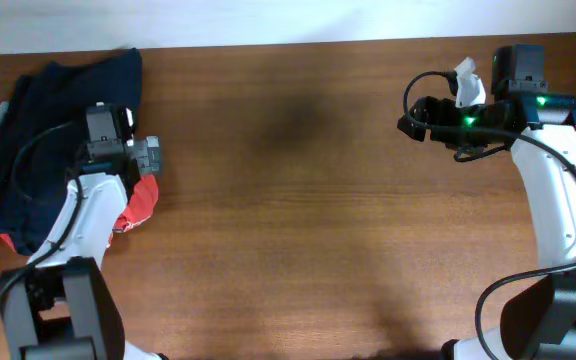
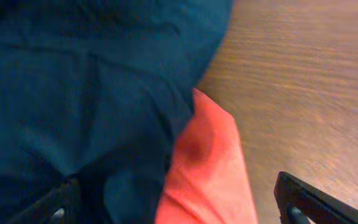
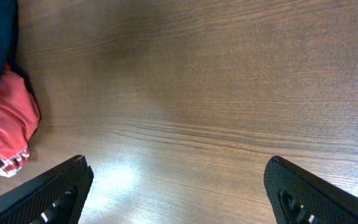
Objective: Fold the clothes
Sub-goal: 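Reach the left gripper to the navy shorts on the clothes pile, then grasp the navy shorts with the left gripper and drag them to table center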
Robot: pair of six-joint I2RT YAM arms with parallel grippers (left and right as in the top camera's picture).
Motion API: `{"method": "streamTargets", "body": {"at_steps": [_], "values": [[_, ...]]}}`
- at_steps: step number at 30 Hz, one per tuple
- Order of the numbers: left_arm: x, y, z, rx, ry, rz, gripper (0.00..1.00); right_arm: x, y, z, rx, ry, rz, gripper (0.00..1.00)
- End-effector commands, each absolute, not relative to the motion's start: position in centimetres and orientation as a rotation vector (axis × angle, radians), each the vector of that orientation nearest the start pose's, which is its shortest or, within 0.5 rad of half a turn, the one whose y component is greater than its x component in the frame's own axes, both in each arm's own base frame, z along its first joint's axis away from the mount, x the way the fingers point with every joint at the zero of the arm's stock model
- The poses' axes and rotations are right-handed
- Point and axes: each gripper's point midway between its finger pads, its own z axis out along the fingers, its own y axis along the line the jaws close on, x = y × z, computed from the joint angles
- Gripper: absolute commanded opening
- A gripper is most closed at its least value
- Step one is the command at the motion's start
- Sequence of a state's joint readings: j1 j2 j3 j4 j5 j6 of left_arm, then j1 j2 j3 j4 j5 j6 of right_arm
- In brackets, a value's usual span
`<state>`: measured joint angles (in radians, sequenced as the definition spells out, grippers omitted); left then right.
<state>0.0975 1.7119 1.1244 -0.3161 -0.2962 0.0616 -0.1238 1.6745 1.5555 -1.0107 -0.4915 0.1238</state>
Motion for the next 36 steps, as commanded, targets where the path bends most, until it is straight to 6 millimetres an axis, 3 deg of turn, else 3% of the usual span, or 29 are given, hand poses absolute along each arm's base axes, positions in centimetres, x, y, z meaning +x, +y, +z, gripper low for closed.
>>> {"method": "streamTargets", "body": {"at_steps": [1, 3, 6, 12, 20, 24, 26, 28, 30, 32, 36], "values": [[43.6, 11.3, 11.2, -0.219, 2.421, 0.579, 0.92, 40.2, 3.0, 22.2, 0.138, 2.574, 0.631, 0.92], [43.4, 11.9, 11.5, -0.235, 2.412, 0.623, 0.84, 40.3, 3.0, 22.3, 0.137, 2.572, 0.630, 0.92], [43.2, 12.1, 11.5, -0.242, 2.415, 0.647, 0.80, 40.3, 3.0, 22.3, 0.137, 2.572, 0.630, 0.92], [42.1, 13.0, 10.1, -0.251, 2.467, 0.732, 0.61, 40.4, 3.0, 22.4, 0.135, 2.566, 0.629, 0.92], [41.9, 13.6, 10.2, -0.296, 2.461, 0.779, 0.04, 40.4, 3.0, 22.4, 0.134, 2.565, 0.629, 0.92], [44.1, 12.9, 15.0, -0.338, 2.384, 0.700, 0.00, 40.6, 3.0, 22.5, 0.130, 2.556, 0.627, 0.92], [45.6, 11.9, 19.2, -0.322, 2.326, 0.644, 0.01, 40.6, 3.0, 22.5, 0.130, 2.554, 0.626, 0.92], [47.6, 9.8, 25.6, -0.283, 2.230, 0.530, 0.01, 40.6, 3.0, 22.5, 0.130, 2.554, 0.626, 0.92], [49.4, 6.4, 32.9, -0.206, 2.105, 0.368, 0.01, 40.7, 3.0, 22.5, 0.130, 2.553, 0.626, 0.89], [50.1, 3.0, 39.1, -0.129, 1.977, 0.237, 0.01, 40.8, 2.9, 22.9, 0.127, 2.538, 0.622, 0.86], [49.3, -4.7, 47.3, 0.031, 1.788, 0.033, 0.00, 41.2, 1.7, 25.5, 0.146, 2.482, 0.599, 0.86]]}}
